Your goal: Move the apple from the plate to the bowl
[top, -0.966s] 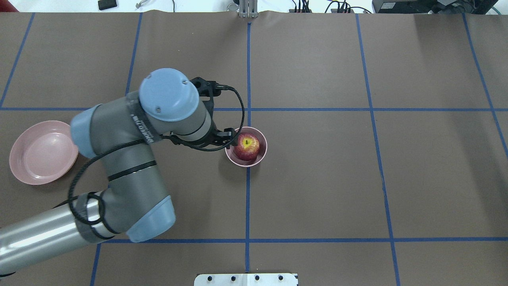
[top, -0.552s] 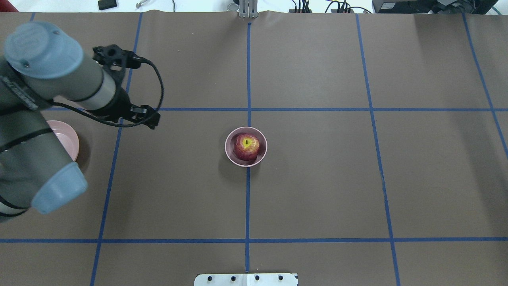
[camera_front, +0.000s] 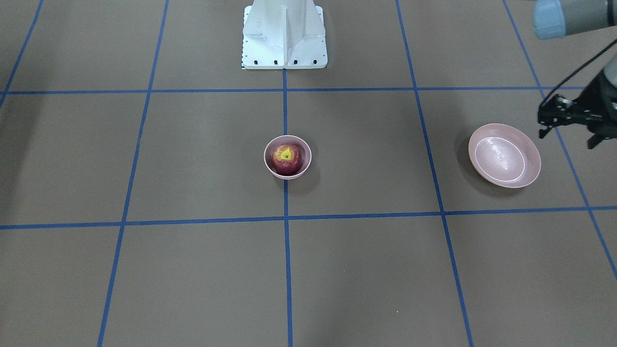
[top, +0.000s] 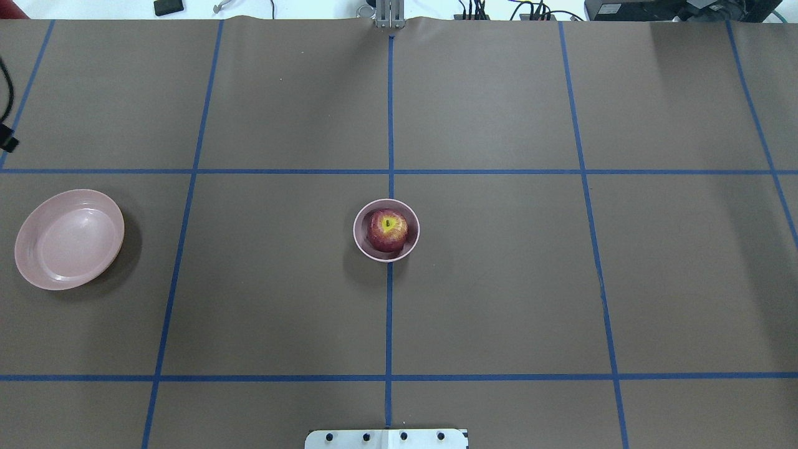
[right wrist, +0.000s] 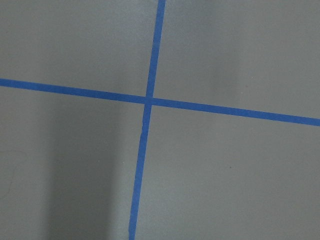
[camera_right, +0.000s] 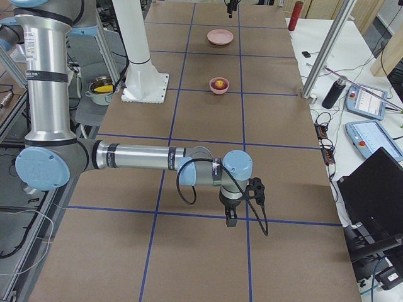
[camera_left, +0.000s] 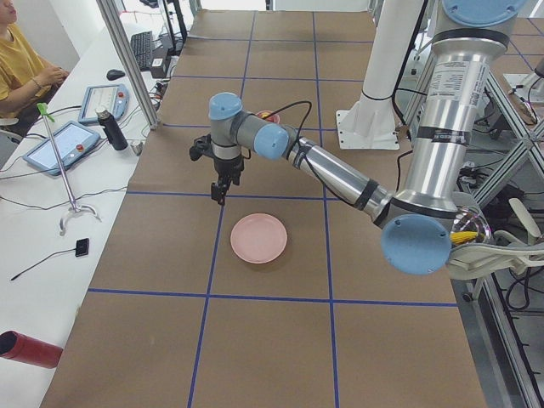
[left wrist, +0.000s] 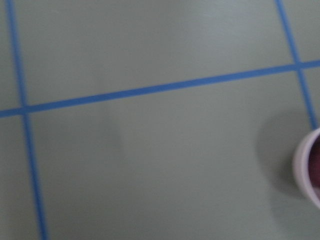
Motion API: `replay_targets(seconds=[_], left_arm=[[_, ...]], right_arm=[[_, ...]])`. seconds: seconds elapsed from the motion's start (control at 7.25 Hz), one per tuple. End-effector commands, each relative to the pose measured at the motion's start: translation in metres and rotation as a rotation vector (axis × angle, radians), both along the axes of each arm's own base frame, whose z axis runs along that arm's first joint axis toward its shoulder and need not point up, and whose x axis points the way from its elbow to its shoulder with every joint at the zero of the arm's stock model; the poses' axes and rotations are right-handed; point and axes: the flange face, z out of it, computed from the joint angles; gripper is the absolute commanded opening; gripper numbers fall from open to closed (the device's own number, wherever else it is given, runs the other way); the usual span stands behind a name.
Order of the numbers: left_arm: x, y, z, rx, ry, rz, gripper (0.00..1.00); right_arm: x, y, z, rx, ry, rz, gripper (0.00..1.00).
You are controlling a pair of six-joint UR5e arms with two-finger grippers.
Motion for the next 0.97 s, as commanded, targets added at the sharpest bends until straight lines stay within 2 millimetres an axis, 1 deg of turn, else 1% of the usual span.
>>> replay_targets(seconds=[0.0, 0.14, 0.28, 0.41, 0.55, 0.69, 0.83], left_arm=[[-0.113, 0.01, 0.128, -0.063, 0.127, 0.051, 0.98], [-0.141, 0.024, 0.16, -0.085, 0.142, 0.033, 0.98], [-0.178, 0.061, 0.201, -0.127, 0.087, -0.039, 0.98], [-0.187, 0.07, 0.201, -0.09, 0.07, -0.058, 0.98], [-0.19, 0.074, 0.204, -0.098, 0.054, -0.068, 0.98], [-0.191, 0.073, 0.204, -0.157, 0.054, -0.129, 0.98], [-0.19, 0.076, 0.194, -0.223, 0.064, -0.23, 0.98]], right_arm=[[0.0, 0.001, 0.001, -0.001, 0.0, 0.001, 1.0], [0.0, 0.001, 0.001, -0.001, 0.0, 0.001, 1.0], [0.0, 0.001, 0.001, -0.002, 0.0, 0.002, 1.0], [0.0, 0.001, 0.001, -0.008, 0.0, 0.01, 1.0], [0.0, 0.001, 0.0, -0.012, 0.0, 0.018, 1.0], [0.0, 0.0, -0.001, -0.009, -0.002, 0.018, 1.0], [0.0, 0.0, 0.0, -0.01, 0.0, 0.018, 1.0]])
